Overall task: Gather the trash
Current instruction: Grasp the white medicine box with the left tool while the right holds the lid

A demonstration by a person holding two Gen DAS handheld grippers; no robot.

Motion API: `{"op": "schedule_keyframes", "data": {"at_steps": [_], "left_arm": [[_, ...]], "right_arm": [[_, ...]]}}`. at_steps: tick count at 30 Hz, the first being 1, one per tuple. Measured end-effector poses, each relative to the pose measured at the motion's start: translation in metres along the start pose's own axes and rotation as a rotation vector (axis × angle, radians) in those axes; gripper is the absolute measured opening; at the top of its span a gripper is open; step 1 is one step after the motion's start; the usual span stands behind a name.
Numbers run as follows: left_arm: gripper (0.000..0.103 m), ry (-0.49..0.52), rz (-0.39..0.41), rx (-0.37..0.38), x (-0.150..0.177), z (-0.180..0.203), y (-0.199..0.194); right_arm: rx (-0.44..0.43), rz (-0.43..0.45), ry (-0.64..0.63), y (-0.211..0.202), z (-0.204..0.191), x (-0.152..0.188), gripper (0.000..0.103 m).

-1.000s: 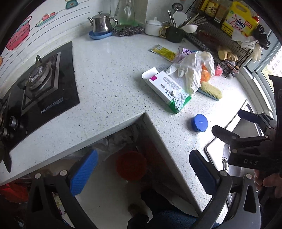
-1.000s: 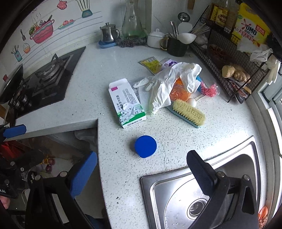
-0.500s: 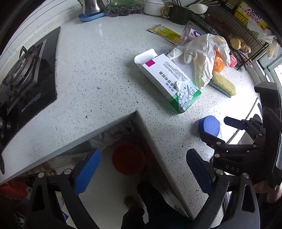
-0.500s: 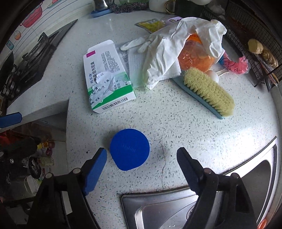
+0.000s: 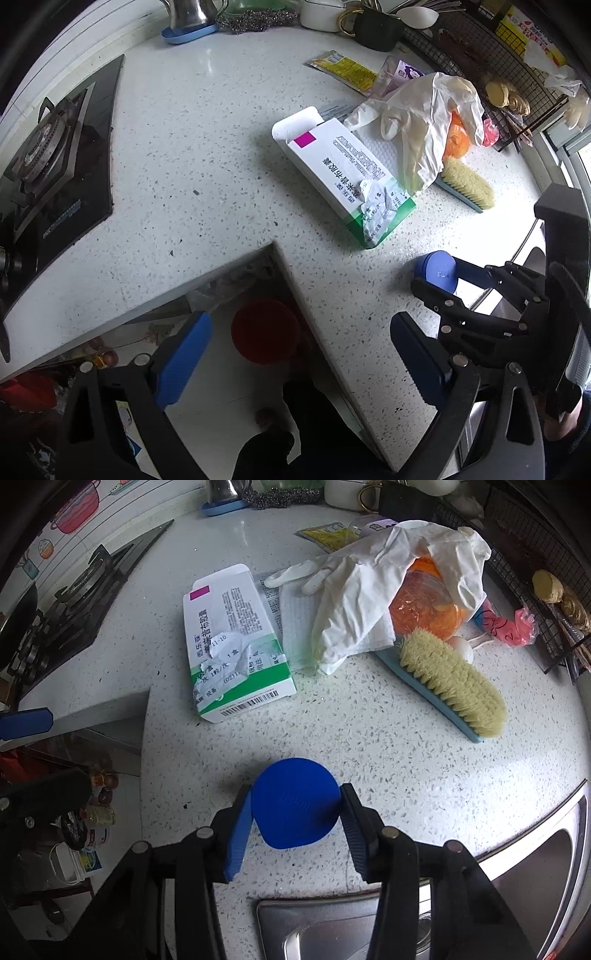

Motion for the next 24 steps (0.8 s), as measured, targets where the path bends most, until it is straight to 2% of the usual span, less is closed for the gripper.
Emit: {"op": "schedule_keyframes", "data": {"at_steps": [5, 11, 16, 21, 24], "left_arm": [[0.097, -0.026, -0.001, 0.028, -0.017, 0.010, 0.001], [0.097, -0.090, 0.011, 0.082, -0.049, 0.027, 0.005], [0.097, -0.099, 0.002, 0.078, -0.072, 0.040, 0.018], [0.097, -0.101, 0.007, 0.071, -0.093, 0.052, 0.032], [0.097, -0.106, -0.004, 0.026, -0.103, 0.052, 0.044]], "right_arm": [[0.002, 0.046, 0.018, -0.014, 0.016, -0.015, 0.043], [0.052, 0.097, 0.031, -0.036, 0.038, -0.038, 0.043], [0.133, 0.105, 0.028, -0.048, 0.060, -0.045, 0.043], [0.105, 0.090, 0.080, -0.045, 0.081, -0.049, 0.043], [0.081, 0.077, 0.101, -0.039, 0.085, -0.048, 0.043]]}}
Point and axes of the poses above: each gripper's, at about its wrist camera, not at the fingertips, and y roughly the way its jaws point, z to its right, x to its underside, the point moved 10 cm from there along y, roughly the way its jaws point, and after that the axes turned 5 degrees about -x, right-handed, at the moved point
